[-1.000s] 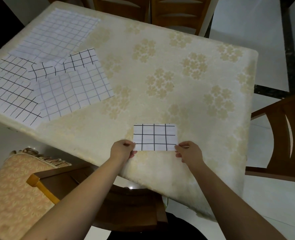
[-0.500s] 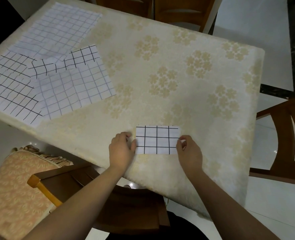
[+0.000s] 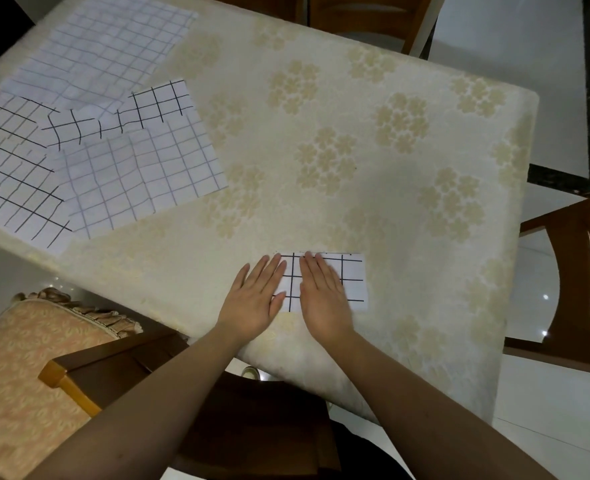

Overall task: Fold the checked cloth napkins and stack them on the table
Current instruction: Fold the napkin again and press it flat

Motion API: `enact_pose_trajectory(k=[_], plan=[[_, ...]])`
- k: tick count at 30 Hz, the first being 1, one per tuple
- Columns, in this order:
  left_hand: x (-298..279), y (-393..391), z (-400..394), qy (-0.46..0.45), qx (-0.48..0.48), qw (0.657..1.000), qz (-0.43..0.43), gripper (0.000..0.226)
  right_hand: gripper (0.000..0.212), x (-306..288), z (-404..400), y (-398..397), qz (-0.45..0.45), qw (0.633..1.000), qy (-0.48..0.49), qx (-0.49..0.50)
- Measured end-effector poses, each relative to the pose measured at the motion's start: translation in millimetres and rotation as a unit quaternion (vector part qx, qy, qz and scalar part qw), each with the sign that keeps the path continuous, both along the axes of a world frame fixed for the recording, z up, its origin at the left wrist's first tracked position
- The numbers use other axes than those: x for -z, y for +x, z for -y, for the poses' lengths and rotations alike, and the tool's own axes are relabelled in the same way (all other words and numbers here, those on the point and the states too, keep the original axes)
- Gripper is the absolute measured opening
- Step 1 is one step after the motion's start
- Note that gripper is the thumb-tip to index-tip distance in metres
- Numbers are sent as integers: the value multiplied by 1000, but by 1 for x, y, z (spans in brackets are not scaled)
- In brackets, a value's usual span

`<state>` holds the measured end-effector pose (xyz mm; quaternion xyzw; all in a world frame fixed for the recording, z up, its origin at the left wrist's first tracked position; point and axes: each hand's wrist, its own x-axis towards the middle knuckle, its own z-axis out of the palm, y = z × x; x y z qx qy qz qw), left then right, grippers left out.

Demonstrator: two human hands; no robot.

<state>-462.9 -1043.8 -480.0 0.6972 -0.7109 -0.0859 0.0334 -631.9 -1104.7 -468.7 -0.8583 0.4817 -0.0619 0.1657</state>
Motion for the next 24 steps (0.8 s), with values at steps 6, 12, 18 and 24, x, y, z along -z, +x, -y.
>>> enact_pose_trajectory(k=[6,12,18,24], plan=[[1,1,0,22,-5,1000,9,60,55,5,1,4,-42,999,26,-5],[-2,1,0,27,-9,1000,11,62,62,4,8,-12,-69,997,24,-4],[-5,0,0,40,-17,999,2,63,72,3,31,-79,-113,990,20,78],[-8,0,2,58,-13,998,-7,64,70,-4,51,-103,-104,990,21,95]])
